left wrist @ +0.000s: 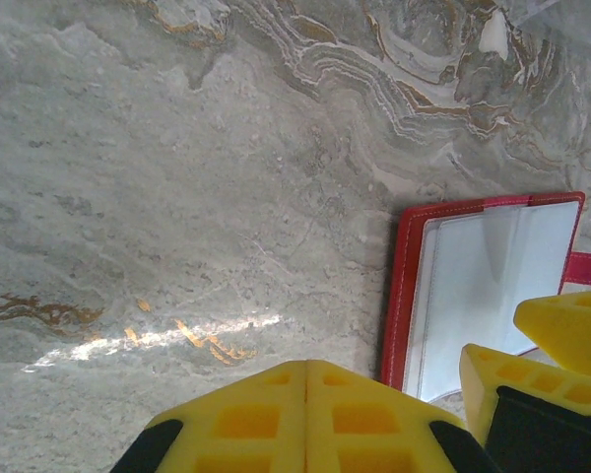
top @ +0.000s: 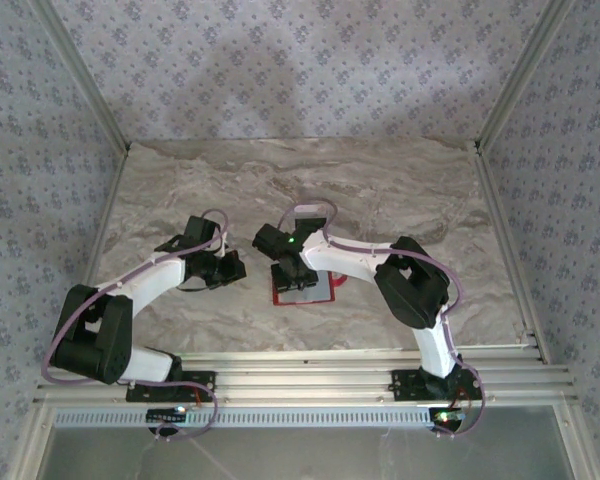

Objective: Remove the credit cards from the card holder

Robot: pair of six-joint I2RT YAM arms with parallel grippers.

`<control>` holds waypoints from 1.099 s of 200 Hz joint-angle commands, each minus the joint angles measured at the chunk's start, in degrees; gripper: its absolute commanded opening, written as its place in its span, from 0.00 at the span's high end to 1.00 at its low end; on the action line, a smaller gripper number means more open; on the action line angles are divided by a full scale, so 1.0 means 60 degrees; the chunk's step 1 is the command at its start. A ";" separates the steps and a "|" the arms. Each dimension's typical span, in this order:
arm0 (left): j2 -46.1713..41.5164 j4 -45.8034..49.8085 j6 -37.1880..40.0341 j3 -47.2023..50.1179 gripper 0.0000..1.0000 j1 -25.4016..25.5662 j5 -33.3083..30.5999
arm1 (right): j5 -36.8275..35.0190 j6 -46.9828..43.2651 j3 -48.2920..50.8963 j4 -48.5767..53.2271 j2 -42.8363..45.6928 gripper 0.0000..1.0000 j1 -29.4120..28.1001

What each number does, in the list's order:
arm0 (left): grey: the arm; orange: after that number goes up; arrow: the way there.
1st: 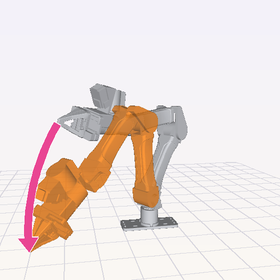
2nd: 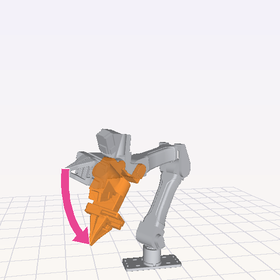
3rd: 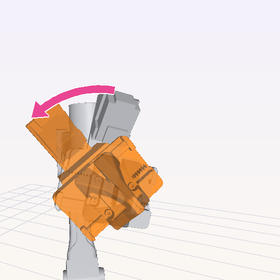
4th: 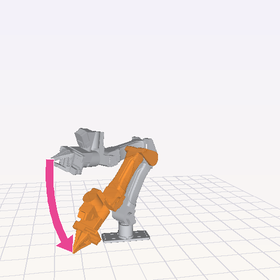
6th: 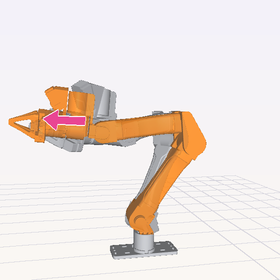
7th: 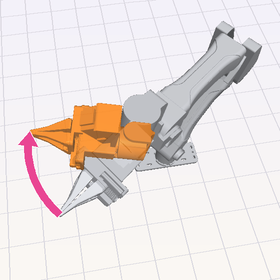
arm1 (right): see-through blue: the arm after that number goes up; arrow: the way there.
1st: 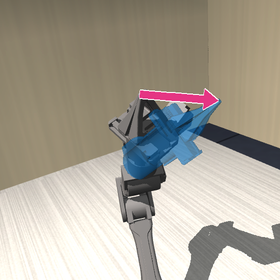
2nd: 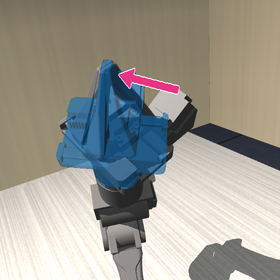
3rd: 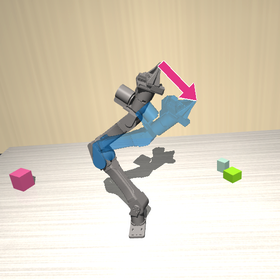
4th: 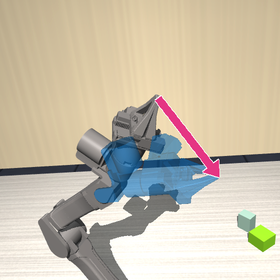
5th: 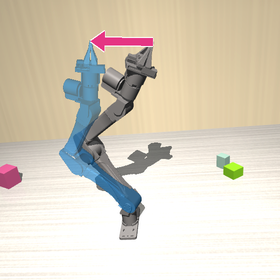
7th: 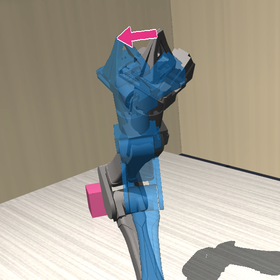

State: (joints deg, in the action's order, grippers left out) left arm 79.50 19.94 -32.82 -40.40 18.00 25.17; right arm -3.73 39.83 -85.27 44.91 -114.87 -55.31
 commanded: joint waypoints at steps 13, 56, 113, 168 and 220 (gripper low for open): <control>0.0075 0.0151 -0.0062 -0.0348 0.94 0.0381 0.0384 | 0.0864 -0.0106 0.0013 -0.0786 0.0168 0.54 -0.0056; 0.0702 -0.0790 -0.0804 -0.0425 0.97 0.1164 0.1032 | 0.1560 0.0042 0.0464 -0.1503 0.0221 0.69 0.0196; 0.1688 -0.1786 -0.1500 -0.0437 1.00 0.1482 0.1577 | 0.1471 0.0647 0.2035 -0.2567 0.1356 0.79 0.0703; 0.2318 -0.1816 -0.1411 -0.0599 1.00 0.1563 0.1664 | 0.1869 0.0781 0.2274 -0.3086 0.1415 0.81 0.0813; 0.2677 -0.1830 -0.1378 -0.0684 1.00 0.1584 0.1768 | 0.2333 0.0841 0.2118 -0.3470 0.0964 0.82 0.0821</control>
State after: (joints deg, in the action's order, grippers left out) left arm 94.61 9.45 -41.12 -42.83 27.14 33.95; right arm 8.60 43.97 -72.10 24.93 -107.15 -50.28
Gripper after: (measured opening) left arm 0.049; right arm 0.188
